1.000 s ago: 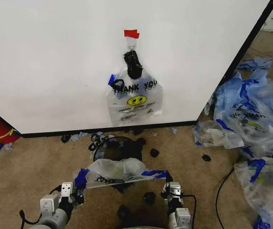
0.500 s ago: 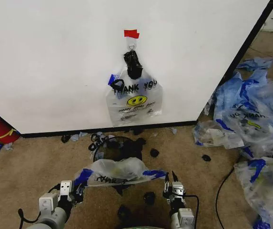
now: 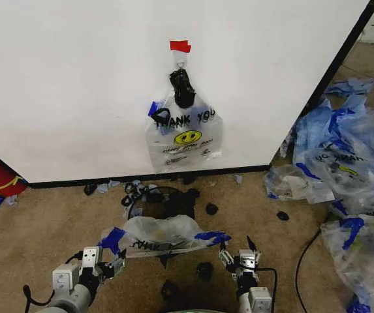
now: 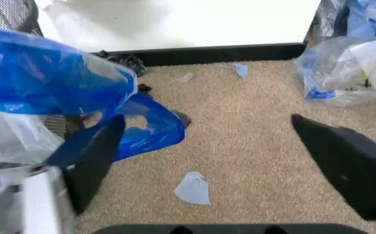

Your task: Pick up the garbage bag from the wall and place it over the trash bin.

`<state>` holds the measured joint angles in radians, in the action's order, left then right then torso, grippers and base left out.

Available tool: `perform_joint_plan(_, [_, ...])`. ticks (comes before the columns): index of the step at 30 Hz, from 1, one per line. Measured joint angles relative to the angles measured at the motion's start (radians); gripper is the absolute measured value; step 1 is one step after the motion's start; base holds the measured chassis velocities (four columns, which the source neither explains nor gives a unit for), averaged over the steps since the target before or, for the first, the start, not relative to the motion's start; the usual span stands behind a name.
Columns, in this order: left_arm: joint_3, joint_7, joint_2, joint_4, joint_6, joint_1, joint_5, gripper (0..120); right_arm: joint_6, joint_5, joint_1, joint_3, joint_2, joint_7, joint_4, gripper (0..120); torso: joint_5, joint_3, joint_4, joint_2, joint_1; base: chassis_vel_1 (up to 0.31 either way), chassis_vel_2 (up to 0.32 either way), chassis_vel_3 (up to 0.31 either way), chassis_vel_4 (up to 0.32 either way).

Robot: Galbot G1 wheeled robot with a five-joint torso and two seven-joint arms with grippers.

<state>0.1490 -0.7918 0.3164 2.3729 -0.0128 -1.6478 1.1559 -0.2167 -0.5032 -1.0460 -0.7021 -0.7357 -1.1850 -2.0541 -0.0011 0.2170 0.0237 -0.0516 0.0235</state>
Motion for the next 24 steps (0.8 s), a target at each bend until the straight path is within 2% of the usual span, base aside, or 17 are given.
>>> perform_joint_plan(5, [0.010,-0.009,-0.020,0.030,0.004,0.008,0.016,100,-0.009,0.015,-0.010,0.002,0.013,0.011,-0.016,100,0.0000,0.000,-0.0001,0.000,0.000,0.000,0.000,0.000,0.000])
perform_joint_plan(16, [0.029,-0.037,-0.061,0.095,0.013,0.055,0.073,100,-0.009,0.035,-0.024,0.008,0.022,0.013,-0.038,100,0.0001,0.000,-0.0001,0.000,0.000,0.000,0.000,0.000,0.000])
perform_joint_plan(24, [0.038,-0.039,-0.072,0.112,0.014,0.071,0.084,100,-0.022,0.038,-0.027,0.003,0.033,0.034,-0.068,100,0.0000,0.000,-0.0001,0.000,0.000,0.000,0.000,0.000,0.000])
